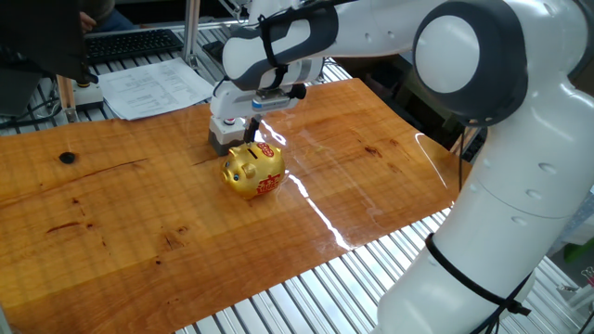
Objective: Drop coins into a piggy bank
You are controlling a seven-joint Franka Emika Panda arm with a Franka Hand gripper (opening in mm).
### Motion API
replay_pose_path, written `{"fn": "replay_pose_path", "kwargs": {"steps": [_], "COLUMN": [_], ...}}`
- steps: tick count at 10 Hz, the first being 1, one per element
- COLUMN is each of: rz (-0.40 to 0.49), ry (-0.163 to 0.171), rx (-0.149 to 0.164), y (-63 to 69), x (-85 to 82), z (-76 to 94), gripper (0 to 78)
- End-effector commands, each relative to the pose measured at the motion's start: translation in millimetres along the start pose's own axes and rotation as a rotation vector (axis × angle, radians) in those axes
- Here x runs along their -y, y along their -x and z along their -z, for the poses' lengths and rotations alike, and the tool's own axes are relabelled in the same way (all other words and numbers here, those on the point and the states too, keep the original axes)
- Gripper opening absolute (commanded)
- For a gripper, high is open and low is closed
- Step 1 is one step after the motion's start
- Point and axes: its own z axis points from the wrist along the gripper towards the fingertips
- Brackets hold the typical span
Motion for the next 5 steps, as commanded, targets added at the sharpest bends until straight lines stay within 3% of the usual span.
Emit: {"fn": "replay_pose_path", "kwargs": {"steps": [1,5], "rz": [-0.001,0.007], "ry": [0.001,0.001], "rx": [0.004,0.006], "y": [0.5,1.2], "x": [0.1,-1.7], "z": [0.8,-4.9], "gripper": [1.1,1.1]}}
